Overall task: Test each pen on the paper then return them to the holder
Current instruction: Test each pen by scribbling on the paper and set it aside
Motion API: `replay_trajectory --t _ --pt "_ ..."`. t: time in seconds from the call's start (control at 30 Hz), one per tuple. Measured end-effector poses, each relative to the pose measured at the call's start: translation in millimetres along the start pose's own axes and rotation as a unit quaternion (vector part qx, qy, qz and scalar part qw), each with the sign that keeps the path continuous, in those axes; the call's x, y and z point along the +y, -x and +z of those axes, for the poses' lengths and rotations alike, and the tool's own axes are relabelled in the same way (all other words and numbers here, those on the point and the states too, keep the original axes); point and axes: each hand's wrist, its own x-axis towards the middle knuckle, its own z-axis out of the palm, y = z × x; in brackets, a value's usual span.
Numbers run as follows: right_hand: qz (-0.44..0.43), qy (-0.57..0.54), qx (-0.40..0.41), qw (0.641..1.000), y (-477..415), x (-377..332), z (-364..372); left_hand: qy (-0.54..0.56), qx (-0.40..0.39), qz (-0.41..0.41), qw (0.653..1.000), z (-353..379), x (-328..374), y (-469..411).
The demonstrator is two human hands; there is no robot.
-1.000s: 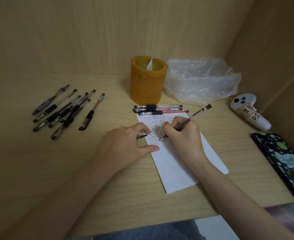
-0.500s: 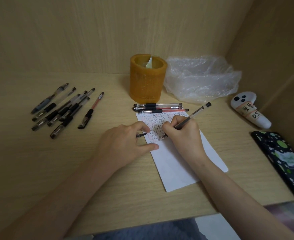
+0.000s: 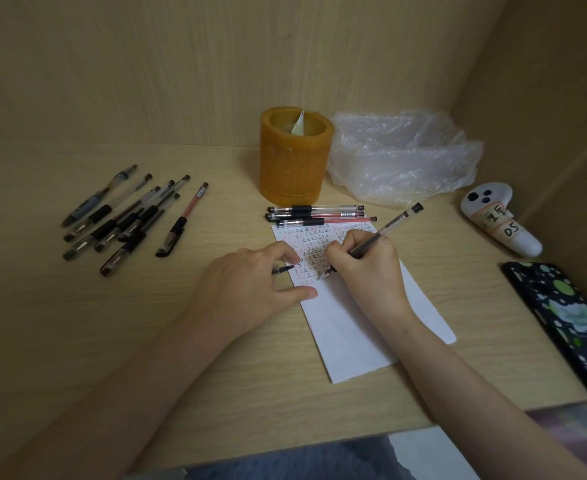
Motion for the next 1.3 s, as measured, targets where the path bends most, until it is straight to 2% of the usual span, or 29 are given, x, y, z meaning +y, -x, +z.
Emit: replay_trajectory --t 1.0,1.3 --pt "0.004 0.0 -0.008 1.0 0.8 -0.9 -1.1 0.007 0.002 0.001 1.0 -0.6 0.3 -0.2" --pt "0.02 -0.04 0.005 0.999 -2.2 -0.3 -2.3 -0.006 -0.005 0.0 1.0 -0.5 0.6 0.2"
